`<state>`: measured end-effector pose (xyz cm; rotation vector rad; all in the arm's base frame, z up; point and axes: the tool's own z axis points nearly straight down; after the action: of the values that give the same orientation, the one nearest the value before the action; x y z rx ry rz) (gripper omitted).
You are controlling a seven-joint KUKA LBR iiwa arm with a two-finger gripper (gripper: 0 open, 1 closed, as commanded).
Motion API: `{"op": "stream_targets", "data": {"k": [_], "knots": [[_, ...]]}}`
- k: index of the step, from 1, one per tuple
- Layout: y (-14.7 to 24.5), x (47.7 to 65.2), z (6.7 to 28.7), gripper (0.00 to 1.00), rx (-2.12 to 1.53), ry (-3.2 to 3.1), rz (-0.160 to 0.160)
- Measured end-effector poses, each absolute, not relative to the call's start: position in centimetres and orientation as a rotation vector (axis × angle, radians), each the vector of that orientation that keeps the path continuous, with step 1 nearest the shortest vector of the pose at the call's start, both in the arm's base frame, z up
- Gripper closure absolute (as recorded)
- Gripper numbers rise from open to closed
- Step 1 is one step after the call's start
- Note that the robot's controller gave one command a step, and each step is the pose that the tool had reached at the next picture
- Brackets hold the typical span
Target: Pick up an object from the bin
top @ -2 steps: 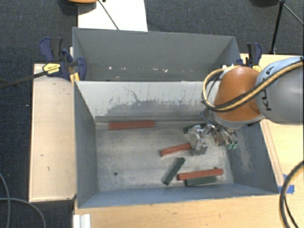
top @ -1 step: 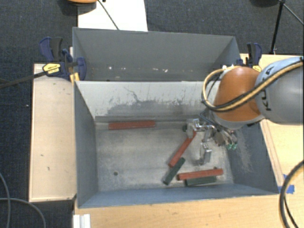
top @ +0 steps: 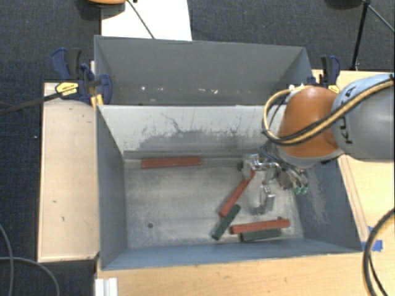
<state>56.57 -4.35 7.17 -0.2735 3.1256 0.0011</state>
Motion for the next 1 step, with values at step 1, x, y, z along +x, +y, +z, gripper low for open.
{"op": "stream_targets", "data": {"k": [1], "knots": [[-3.95, 57.66, 8.11, 0.0, -0.211, 3.132, 0.001]]}}
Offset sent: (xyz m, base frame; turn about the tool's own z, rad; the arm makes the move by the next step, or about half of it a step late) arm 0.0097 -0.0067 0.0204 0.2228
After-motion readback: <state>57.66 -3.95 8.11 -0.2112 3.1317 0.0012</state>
